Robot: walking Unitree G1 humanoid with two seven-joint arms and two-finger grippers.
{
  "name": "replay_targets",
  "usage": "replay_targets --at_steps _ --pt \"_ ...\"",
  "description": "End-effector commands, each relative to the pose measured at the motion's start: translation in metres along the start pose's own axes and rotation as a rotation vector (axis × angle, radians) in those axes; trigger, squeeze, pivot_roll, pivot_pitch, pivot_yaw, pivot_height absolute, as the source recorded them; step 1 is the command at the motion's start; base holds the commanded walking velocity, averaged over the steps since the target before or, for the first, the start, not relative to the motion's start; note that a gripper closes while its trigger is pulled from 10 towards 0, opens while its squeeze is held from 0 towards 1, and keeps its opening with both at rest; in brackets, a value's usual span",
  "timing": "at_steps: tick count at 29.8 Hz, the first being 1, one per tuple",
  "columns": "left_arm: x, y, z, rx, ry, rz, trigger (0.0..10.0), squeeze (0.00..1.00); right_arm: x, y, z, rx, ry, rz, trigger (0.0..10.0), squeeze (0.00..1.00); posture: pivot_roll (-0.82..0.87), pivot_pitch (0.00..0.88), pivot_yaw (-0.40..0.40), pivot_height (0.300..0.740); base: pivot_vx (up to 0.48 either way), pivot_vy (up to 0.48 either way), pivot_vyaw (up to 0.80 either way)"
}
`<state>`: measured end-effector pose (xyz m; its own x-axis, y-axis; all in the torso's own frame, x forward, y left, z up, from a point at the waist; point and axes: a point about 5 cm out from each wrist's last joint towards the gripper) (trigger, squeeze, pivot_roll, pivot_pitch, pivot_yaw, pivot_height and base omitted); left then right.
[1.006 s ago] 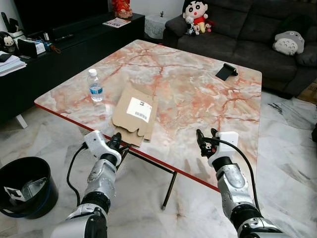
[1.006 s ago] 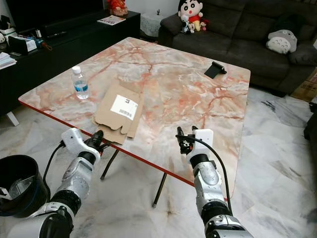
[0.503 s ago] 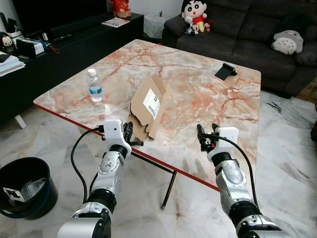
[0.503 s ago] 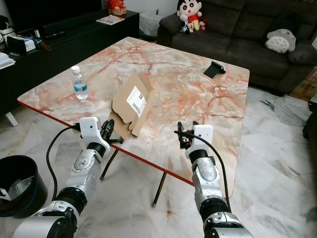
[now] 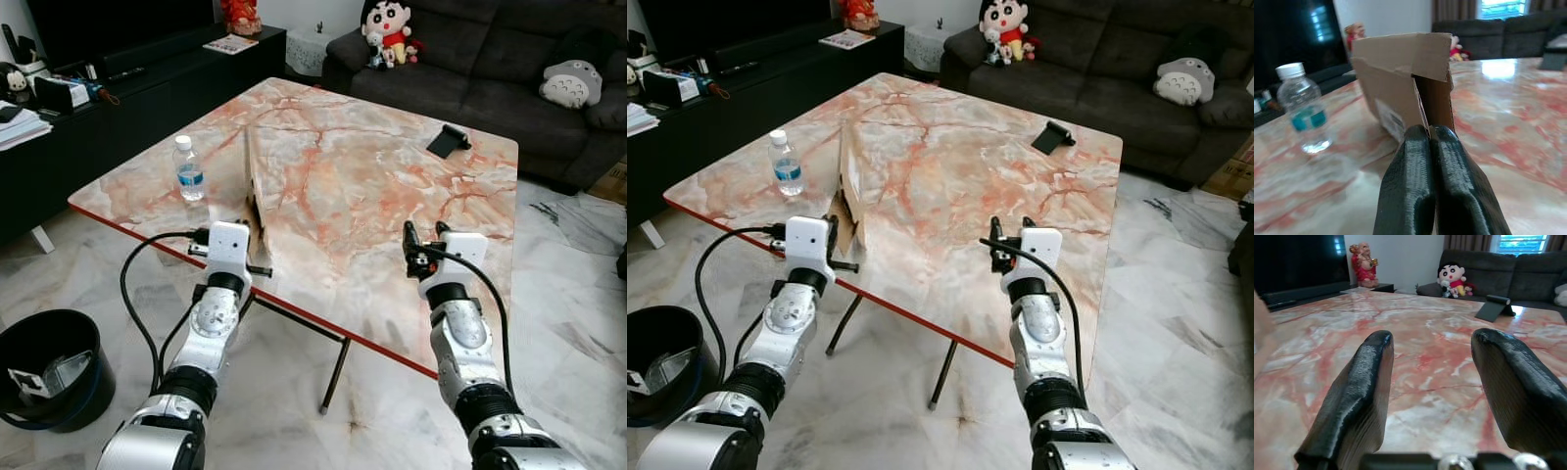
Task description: Picking trash to rubbish bin
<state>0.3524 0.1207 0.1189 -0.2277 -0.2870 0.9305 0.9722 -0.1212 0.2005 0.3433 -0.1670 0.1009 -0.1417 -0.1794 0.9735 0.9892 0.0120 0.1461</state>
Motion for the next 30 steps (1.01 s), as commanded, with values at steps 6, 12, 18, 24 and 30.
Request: replay_targets --at_steps 6,12,18,24,30 --pt "0.0032 -0.0002 -0.0100 -0.043 0.020 -0.019 10.0 0.00 0.0024 -0.0007 -0.0053 -0.030 0.004 -0.012 10.0 0.00 0.09 0.000 -0.099 0.740 0.000 0.000 0.00" --pt "0.0030 -0.0007 -0.0116 -0.057 0.022 -0.019 10.0 0.00 0.0022 -0.0006 -0.0041 -0.031 0.009 -0.013 10.0 0.00 0.09 0.000 -0.097 0.740 0.000 0.000 0.00" --pt "0.0031 -0.0005 -0.0111 -0.052 0.022 -0.018 10.0 0.00 0.0018 -0.0007 -0.0034 -0.029 0.011 -0.012 10.0 0.00 0.09 0.000 -0.096 0.740 0.000 0.000 0.00" --pt "0.0025 -0.0006 -0.0109 -0.044 0.008 -0.011 10.0 0.00 0.0017 -0.0008 -0.0026 -0.023 0.013 -0.011 10.0 0.00 0.09 0.000 -0.098 0.740 -0.256 0.000 0.00" --pt "0.0011 -0.0014 -0.0096 -0.042 0.003 -0.007 10.0 0.00 -0.0005 -0.0022 -0.0017 -0.018 0.015 -0.003 10.0 0.00 0.09 0.000 -0.098 0.740 -0.256 0.000 0.00"
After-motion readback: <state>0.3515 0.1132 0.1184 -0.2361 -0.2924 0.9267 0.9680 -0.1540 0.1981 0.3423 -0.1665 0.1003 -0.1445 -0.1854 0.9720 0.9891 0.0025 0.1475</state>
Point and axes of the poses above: a point about 5 cm out from each wrist's last joint towards the gripper, its own y axis pointing out of the wrist towards the gripper, its own x axis along the axis of the wrist's last joint, z = x × y, and after that the axes turned 7 degrees about y, right-handed
